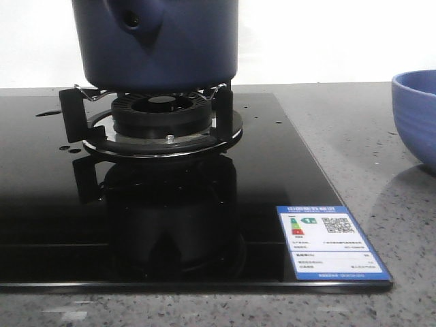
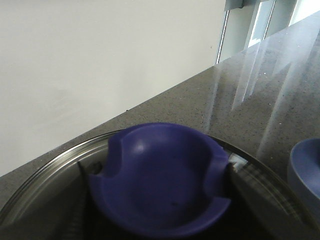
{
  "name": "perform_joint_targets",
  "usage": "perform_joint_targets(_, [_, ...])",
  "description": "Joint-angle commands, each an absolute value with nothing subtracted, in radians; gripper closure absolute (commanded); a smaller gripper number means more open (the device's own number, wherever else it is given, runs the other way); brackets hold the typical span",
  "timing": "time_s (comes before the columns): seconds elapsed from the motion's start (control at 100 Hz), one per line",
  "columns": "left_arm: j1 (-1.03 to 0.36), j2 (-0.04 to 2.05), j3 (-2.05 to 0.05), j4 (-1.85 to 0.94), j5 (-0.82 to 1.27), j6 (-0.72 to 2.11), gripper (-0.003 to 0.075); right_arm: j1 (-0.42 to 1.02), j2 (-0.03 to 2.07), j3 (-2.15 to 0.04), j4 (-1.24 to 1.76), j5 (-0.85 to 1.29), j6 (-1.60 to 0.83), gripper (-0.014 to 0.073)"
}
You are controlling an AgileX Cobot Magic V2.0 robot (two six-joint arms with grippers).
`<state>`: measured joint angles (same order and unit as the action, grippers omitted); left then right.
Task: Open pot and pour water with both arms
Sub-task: 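Lower the bowl back onto the counter and open the right gripper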
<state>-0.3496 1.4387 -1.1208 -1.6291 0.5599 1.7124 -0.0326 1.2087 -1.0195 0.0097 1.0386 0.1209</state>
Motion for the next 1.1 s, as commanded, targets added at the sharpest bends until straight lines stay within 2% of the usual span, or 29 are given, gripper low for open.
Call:
perform_joint_targets(0.0, [-0.356, 1.408, -1.167, -1.705, 0.588, 1.728, 0.0436, -0.039, 1.137, -1.099, -0.02, 1.015, 0.112, 0.02])
perform_joint_targets(0.47, [-0.356, 1.416, -1.167, -1.674, 0.478, 1.728, 0.0437, -0.039, 0.964, -1.402, -0.017, 1.024, 0.112, 0.0207])
perform_joint_targets(1.09, [-0.356, 1.459, -1.167, -1.642, 0.604, 1.728, 0.0436, -0.039, 0.948, -1.421, 0.007, 1.031, 0.112, 0.0207])
